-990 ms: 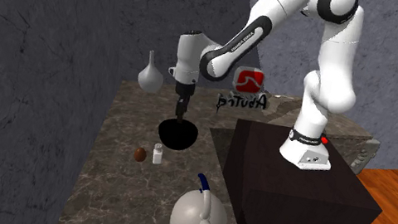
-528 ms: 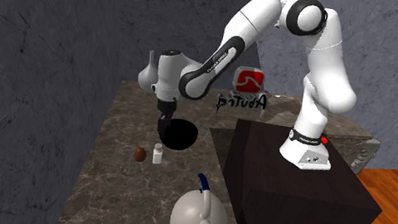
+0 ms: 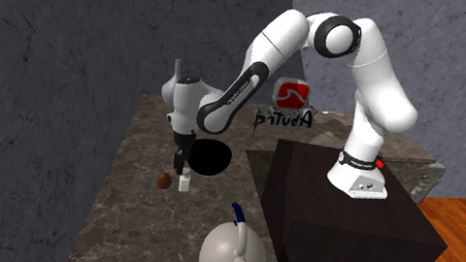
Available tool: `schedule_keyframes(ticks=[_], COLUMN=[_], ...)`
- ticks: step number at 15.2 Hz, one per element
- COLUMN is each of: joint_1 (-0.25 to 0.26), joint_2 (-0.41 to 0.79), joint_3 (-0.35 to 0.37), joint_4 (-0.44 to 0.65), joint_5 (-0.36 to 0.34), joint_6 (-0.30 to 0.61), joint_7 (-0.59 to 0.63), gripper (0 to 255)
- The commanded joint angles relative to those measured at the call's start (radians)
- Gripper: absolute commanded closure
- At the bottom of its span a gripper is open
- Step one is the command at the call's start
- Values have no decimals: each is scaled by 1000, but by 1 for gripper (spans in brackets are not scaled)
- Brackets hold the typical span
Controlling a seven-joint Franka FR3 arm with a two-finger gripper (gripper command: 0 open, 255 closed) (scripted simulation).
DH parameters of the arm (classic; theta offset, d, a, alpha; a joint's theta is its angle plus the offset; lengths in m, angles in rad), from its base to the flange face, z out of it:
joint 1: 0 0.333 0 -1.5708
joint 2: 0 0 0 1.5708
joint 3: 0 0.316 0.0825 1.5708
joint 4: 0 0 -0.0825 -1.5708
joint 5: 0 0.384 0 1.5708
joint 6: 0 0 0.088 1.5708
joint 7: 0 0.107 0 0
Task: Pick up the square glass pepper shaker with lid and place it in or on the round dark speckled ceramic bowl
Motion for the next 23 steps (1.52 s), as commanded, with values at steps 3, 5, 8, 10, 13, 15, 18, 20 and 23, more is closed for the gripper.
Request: schedule_keyframes(ticks=[3,5,8,10,13,15,18,20,23], joint_1=[2,2,2,2,2,2,2,2,1], joint_2=[53,53,53,53,53,53,53,53,30], joint_3=[-1,-1,-1,-1,-1,-1,-1,-1,-1], joint_4=[19,19,19,19,19,19,19,18,11], joint_5=[-1,-1,-1,-1,-1,-1,-1,-1,-1], joint_6=[35,35,35,35,35,35,35,35,20], joint_7=[2,2,2,2,2,2,2,2,1], gripper=[0,0,0,0,255,255,255,255,255])
